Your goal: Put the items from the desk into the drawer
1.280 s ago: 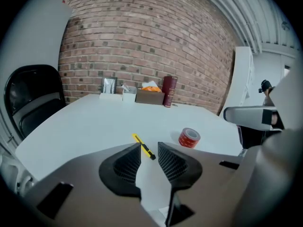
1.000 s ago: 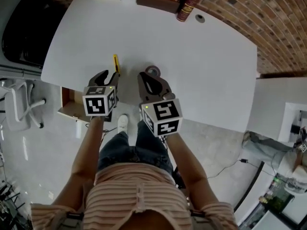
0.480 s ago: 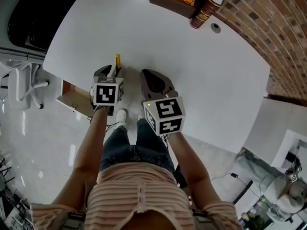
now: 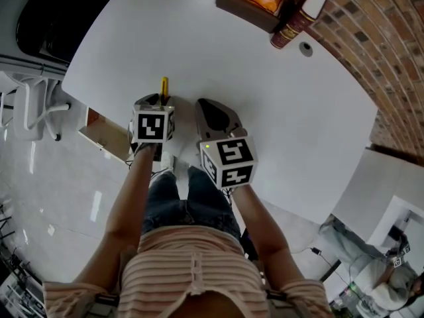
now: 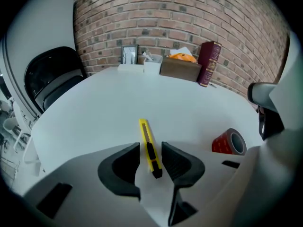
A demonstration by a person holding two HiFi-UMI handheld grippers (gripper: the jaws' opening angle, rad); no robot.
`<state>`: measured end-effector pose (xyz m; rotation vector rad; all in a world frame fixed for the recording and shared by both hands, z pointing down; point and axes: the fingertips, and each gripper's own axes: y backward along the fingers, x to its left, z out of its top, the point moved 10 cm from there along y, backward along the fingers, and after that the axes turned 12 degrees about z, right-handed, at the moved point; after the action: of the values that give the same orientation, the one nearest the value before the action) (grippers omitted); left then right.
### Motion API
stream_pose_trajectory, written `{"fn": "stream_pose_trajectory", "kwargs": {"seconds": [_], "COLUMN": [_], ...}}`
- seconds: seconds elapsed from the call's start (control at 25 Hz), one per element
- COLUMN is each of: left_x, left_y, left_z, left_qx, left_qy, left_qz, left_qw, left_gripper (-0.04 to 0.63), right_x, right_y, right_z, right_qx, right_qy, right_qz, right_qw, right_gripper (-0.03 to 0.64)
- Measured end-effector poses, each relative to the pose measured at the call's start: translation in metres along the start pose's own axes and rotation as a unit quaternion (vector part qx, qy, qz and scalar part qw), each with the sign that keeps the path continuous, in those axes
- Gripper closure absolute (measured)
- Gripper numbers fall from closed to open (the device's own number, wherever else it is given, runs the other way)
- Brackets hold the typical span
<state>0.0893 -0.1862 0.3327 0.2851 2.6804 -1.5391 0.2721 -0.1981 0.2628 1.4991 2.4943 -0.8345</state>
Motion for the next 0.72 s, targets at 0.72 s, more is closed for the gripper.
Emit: {"fn": "stream_pose_trajectory", "kwargs": {"seconds": [0.72], "left_x": [-0.0004], "left_y": [0.0003], "left_z": [-0.001], "left_qx": [-0.011], "left_qy": [0.006], "left_qz": [0.009], "left_qw": [0.9999], "left_gripper": [0.526], "right_x": [-0.0046], "right_y": [-0.0078], "right_z": [-0.0018], "right_qx": [0.007], "right_qy": [-0.012], "right_qz": [0.014], "right_qw": [1.0], "right_gripper": [0.6]}}
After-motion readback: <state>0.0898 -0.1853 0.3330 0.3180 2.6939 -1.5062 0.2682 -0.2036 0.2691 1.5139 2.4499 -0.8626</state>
